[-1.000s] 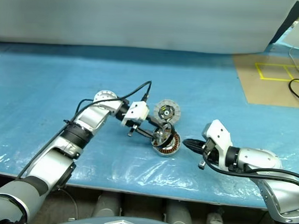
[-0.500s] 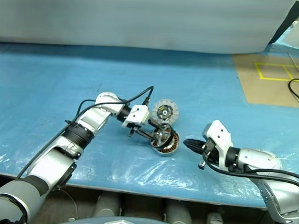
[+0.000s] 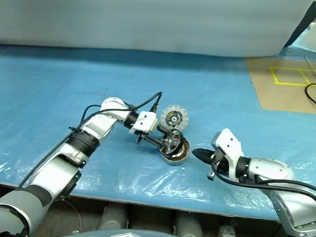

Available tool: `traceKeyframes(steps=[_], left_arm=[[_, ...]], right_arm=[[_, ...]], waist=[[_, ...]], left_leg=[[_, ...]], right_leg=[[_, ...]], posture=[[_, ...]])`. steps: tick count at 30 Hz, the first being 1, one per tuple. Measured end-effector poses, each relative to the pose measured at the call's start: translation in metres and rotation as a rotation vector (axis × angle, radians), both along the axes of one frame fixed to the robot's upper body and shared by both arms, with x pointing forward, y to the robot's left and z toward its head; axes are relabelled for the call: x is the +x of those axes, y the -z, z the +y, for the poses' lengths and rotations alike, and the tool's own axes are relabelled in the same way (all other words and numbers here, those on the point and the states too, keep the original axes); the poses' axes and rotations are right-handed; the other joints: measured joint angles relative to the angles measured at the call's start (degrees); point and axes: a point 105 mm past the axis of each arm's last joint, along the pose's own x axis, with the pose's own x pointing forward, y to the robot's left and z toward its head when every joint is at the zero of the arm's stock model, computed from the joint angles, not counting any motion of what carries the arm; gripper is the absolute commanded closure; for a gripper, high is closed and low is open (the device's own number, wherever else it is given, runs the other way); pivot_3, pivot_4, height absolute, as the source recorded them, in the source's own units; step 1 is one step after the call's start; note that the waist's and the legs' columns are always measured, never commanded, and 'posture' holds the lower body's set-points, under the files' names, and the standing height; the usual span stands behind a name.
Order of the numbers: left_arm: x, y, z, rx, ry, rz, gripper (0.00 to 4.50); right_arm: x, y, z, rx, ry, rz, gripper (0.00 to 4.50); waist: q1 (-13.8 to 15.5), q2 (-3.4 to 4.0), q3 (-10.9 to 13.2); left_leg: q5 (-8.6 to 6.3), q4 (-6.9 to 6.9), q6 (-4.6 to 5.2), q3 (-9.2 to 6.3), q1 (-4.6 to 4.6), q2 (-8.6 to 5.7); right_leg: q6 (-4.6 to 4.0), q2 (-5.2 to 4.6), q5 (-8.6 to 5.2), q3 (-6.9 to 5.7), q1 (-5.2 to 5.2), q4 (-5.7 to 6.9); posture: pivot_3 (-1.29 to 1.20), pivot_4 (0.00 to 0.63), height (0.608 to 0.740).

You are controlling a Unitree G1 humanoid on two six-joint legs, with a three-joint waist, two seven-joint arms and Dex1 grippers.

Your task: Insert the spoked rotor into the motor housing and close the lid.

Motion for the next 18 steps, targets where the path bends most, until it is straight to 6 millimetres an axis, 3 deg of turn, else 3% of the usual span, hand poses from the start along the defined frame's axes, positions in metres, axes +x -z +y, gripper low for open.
traceKeyframes(steps=[1,8,18], left_arm=[[-0.0001,0.0,0.0001,0.0,0.003,-0.003,3.16],[0.0007,0.002,0.001,-0.004,0.006,-0.022,0.93],[0.0016,0.0003,0.0025,-0.012,-0.01,-0.011,0.93]], right_arm=[[0.0002,-0.0002,0.0003,0.0,-0.001,-0.001,4.5],[0.0015,0.0016,-0.0005,-0.002,0.004,0.002,4.5],[0.0011,0.0033,0.001,-0.004,-0.004,0.002,4.5]], waist=[[0.01,0.0,0.0],[0.0,0.0,0.0],[-0.01,0.0,0.0]], left_leg=[[0.0,0.0,0.0,0.0,0.0,0.0],[0.0,0.0,0.0,-0.01,0.0,0.0],[0.0,-0.01,0.0,-0.02,0.0,0.0]], right_leg=[[0.0,0.0,0.0,0.0,0.0,0.0],[0.01,0.0,0.0,0.0,0.0,0.0],[0.0,0.01,0.0,0.0,0.0,0.0]], posture=[[0.0,0.15,0.74],[0.0,0.15,0.74],[0.0,0.15,0.74]])
